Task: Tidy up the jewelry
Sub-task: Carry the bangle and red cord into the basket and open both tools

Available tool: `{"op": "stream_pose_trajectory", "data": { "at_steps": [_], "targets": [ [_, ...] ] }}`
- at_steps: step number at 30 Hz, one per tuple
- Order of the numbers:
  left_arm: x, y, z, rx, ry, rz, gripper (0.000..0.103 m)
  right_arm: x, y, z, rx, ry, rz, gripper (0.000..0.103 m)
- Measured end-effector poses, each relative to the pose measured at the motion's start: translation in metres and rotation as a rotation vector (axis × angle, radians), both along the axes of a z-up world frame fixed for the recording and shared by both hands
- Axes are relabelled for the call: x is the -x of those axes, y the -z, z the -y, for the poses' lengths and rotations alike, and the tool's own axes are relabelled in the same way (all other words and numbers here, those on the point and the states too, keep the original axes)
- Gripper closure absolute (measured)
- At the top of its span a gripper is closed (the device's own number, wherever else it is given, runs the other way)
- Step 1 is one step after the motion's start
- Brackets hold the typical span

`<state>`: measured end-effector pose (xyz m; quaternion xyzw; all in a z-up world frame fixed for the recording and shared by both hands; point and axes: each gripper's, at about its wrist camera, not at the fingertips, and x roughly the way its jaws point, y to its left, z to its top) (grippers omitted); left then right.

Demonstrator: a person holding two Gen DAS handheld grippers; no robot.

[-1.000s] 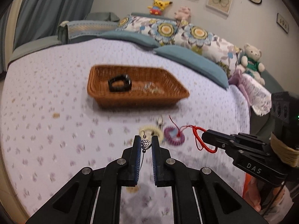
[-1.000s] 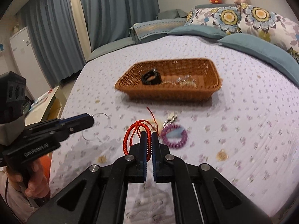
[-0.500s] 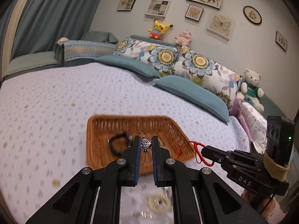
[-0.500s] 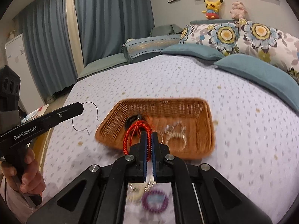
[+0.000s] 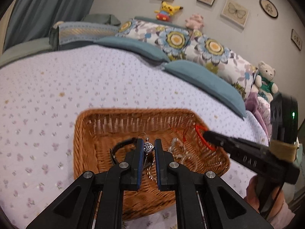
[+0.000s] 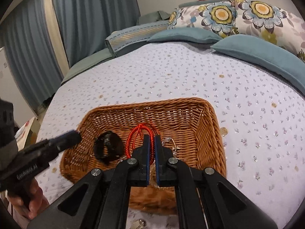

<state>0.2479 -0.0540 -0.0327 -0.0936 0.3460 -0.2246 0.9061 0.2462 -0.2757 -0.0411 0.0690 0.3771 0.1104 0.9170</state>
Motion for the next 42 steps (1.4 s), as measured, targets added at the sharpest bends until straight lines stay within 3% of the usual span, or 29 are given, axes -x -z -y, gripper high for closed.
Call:
{"op": "stream_pose_trajectory", "data": {
  "at_steps": [8, 19, 21, 23, 25, 42],
  "targets": [
    [-0.010, 0.031, 0.004, -0.022, 0.005, -0.078, 0.092, -0.012, 0.027, 0.003, 0.005, 0.015, -0.067, 0.098],
    [-0.007, 0.032, 0.008, -0.046, -0.008, -0.086, 0.092, -0.016, 0.043, 0.008, -0.007, 0.029, -0.123, 0.097],
    [-0.007, 0.032, 0.007, -0.045, -0.013, -0.091, 0.086, -0.016, 0.043, 0.010, -0.013, 0.034, -0.129, 0.085],
    [-0.007, 0.031, 0.006, -0.042, -0.021, -0.091, 0.056, -0.016, 0.041, 0.013, -0.026, 0.039, -0.121, 0.072],
    [-0.004, 0.027, 0.003, -0.042, -0.046, -0.066, 0.043, -0.012, 0.037, 0.014, -0.029, 0.039, -0.104, 0.070],
    [0.025, -0.025, -0.010, 0.035, -0.043, 0.053, 0.043, 0.036, -0.022, 0.003, 0.005, 0.043, 0.078, 0.070]
  ]
}}
